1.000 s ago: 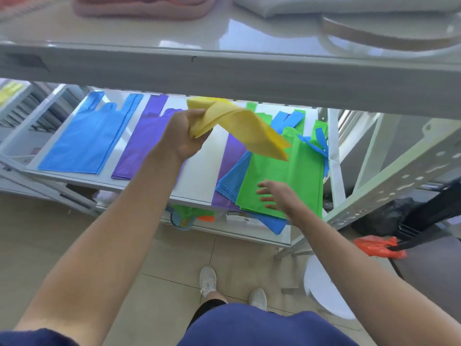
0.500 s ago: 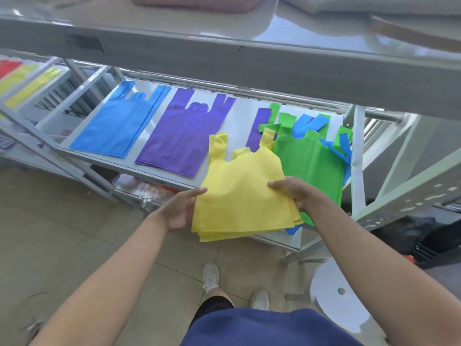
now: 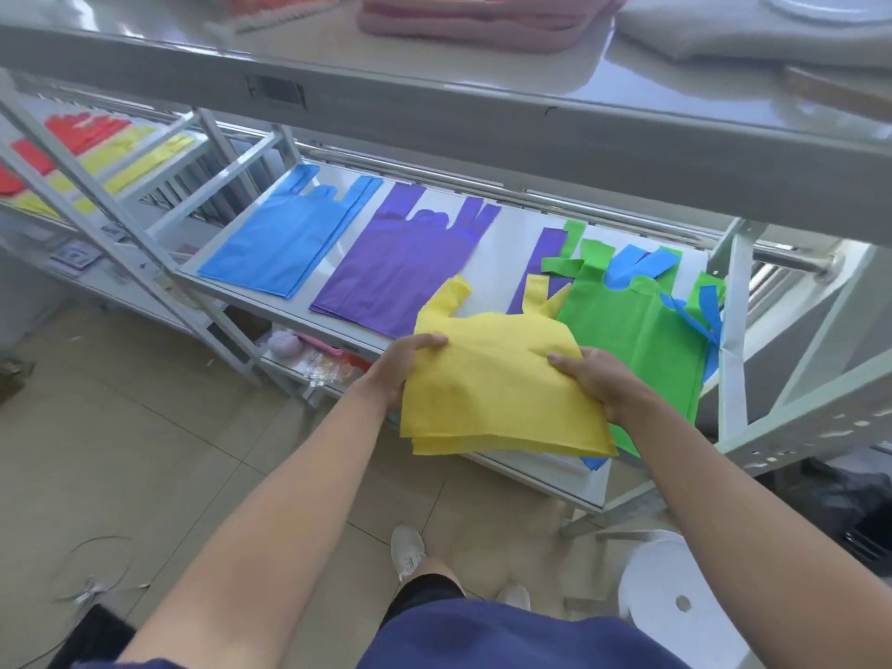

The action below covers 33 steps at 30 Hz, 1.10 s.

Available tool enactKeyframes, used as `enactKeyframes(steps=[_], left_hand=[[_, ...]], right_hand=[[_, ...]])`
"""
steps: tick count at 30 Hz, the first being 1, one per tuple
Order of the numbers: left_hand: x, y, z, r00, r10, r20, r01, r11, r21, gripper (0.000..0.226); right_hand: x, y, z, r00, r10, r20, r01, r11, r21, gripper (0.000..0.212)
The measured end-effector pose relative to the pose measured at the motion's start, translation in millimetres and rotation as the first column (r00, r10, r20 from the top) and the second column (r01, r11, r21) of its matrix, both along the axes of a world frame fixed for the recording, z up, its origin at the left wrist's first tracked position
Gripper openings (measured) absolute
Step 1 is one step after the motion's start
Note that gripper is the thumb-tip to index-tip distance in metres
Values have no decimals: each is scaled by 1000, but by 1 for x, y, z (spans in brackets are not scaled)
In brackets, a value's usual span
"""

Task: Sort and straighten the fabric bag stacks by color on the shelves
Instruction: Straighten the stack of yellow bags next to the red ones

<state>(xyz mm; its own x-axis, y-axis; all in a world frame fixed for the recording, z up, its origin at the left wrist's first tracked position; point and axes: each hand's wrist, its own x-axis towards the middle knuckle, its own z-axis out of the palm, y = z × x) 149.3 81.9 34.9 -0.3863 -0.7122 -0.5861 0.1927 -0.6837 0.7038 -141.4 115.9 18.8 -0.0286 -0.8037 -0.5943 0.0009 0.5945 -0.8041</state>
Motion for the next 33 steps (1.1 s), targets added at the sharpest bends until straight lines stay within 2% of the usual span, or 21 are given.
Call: enactKeyframes(steps=[4,7,10,15,20,24,27,31,33], left_hand=[[41,15,14,989,145,30,-142,986,-87,46],[82,34,18,957,289,-10,-285,940,-188,45],[130,56,16,907,417,-53,-419,886,-197,45],[227,84,7,831,556,-29,-546,804,-236,42],[345,110,-7,709,705,-6,-695,698,-171,54],[435,130,-2,638,769,27,-764,637,-102,51],[501,128,11,579,813,58,-802,581,-139,51],[582,105,18,541,835,97,-813,549,-192,37],[619,89,11,538,836,105,-815,548,-187,32]], right_hand=[[34,-7,1,983,73,171,-60,995,-82,30],[73,-19,12,941,182,284,-154,981,-119,25],[124,-34,22,924,313,221,-293,949,-120,27],[241,-53,22,911,408,58,-397,907,-142,27],[375,-68,15,847,511,147,-505,860,-78,21],[472,-82,14,780,594,197,-602,798,-25,45],[546,-99,27,750,636,181,-640,767,-45,58],[633,-120,31,760,630,158,-632,773,-43,40],[669,-133,25,780,610,141,-616,788,-3,44]])
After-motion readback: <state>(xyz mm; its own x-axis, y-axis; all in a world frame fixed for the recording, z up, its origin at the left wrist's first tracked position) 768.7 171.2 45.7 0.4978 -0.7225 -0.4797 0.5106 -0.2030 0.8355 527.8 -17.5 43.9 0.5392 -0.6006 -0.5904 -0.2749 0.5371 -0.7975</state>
